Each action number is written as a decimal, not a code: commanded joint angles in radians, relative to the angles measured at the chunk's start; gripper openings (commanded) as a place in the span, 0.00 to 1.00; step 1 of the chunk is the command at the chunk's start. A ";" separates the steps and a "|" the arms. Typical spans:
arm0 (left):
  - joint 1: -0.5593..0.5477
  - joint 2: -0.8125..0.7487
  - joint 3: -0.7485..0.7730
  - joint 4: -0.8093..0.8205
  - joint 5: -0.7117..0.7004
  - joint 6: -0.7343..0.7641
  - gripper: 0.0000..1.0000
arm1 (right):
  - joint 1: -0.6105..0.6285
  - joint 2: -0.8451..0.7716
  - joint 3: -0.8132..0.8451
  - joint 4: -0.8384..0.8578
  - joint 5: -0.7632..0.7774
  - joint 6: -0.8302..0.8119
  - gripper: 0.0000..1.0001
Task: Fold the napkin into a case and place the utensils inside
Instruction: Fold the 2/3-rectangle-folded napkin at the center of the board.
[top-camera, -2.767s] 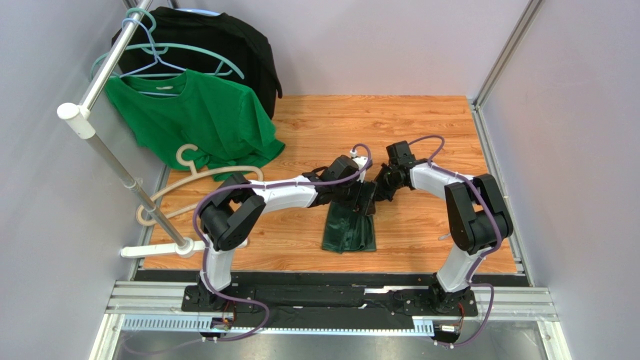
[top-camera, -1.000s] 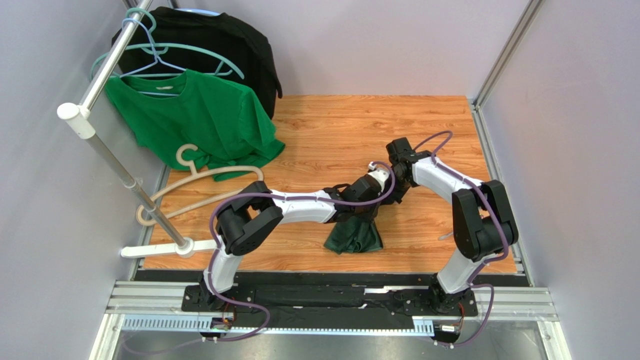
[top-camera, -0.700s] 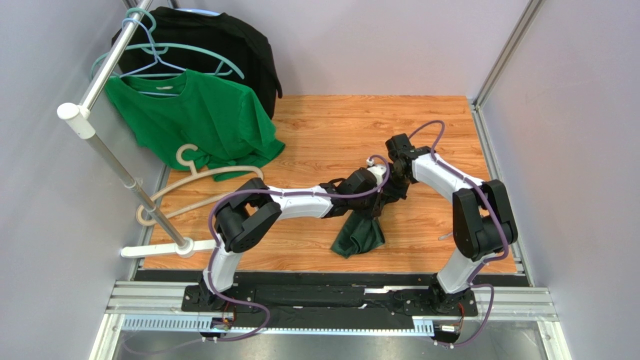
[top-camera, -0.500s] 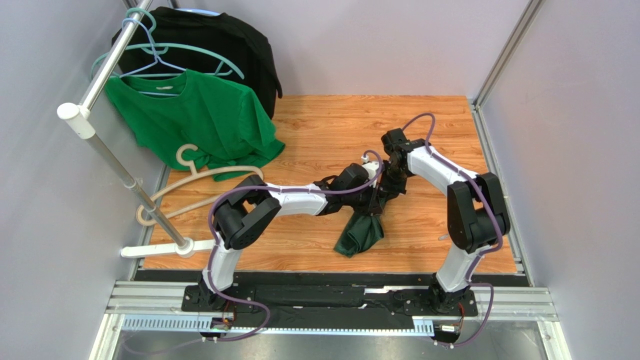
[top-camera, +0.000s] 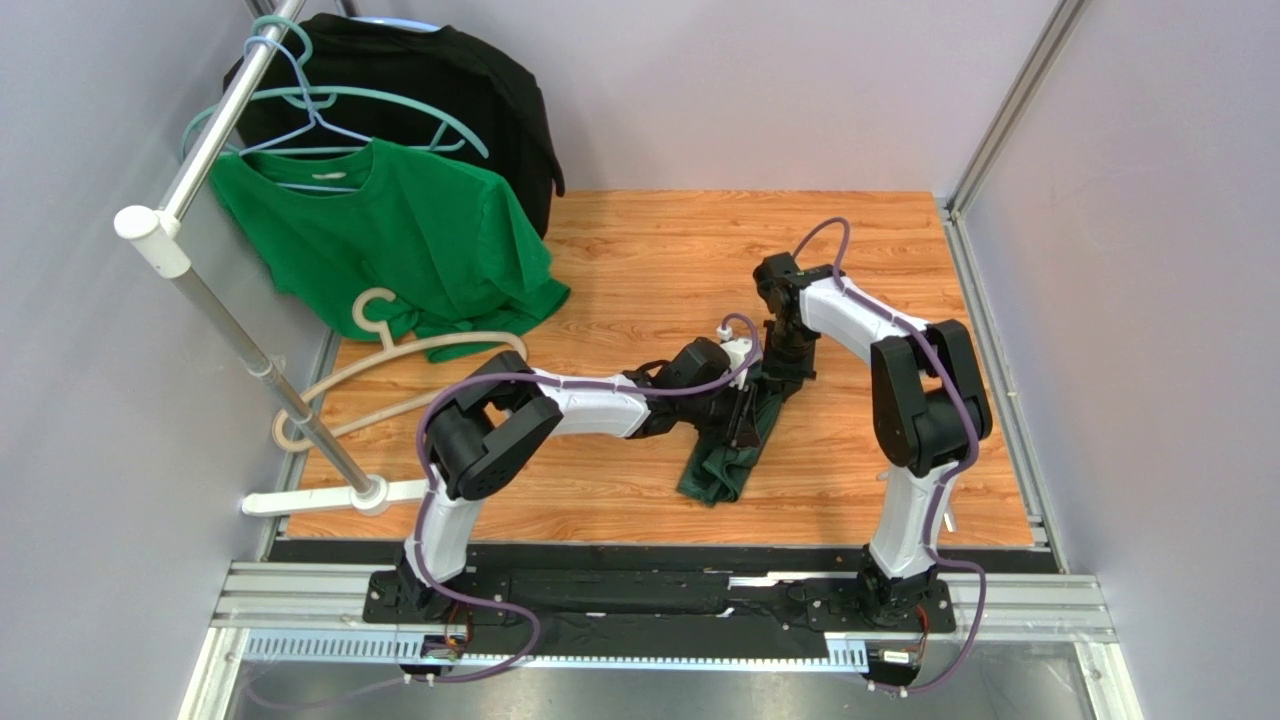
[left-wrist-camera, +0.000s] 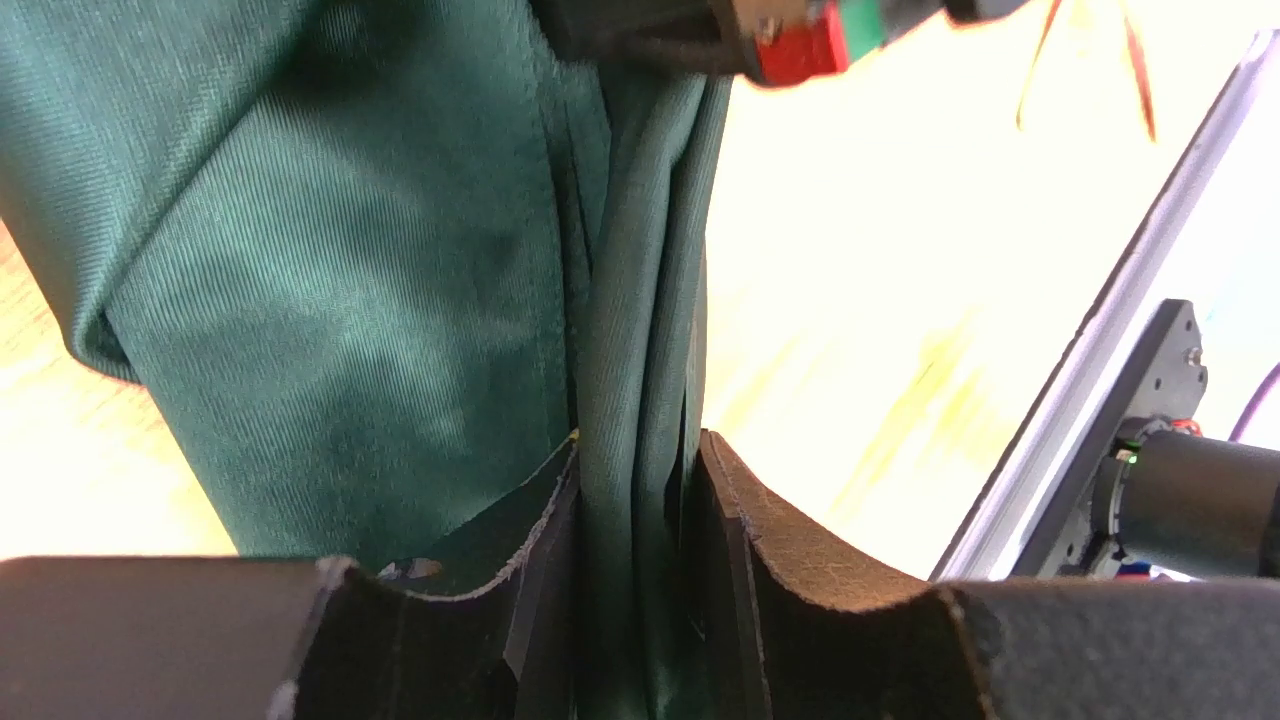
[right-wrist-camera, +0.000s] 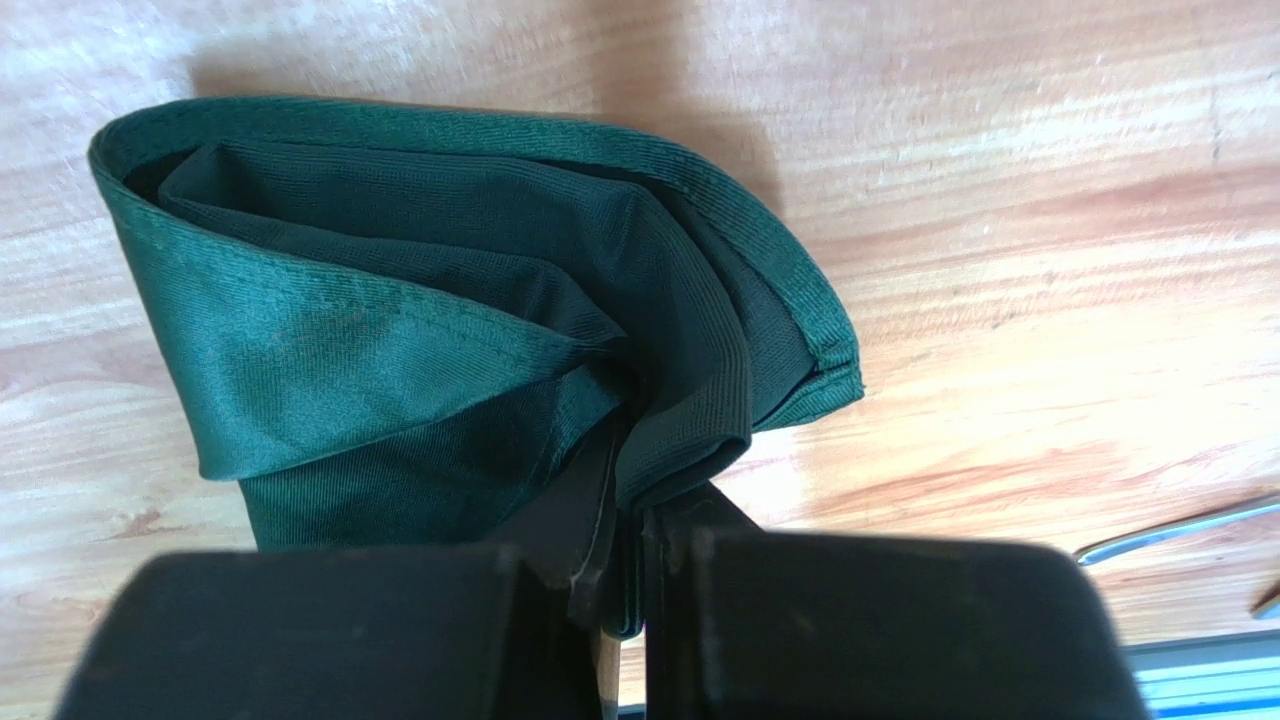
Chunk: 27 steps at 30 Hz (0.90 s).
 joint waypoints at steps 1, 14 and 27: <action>-0.011 -0.063 0.016 -0.082 -0.015 0.031 0.39 | -0.003 0.014 0.068 -0.023 0.063 -0.032 0.00; -0.014 -0.160 -0.041 -0.137 -0.015 -0.016 0.14 | -0.002 0.011 0.080 -0.014 0.077 -0.072 0.06; -0.016 -0.186 -0.185 -0.042 -0.101 -0.051 0.00 | 0.003 -0.021 0.119 0.009 0.019 -0.078 0.28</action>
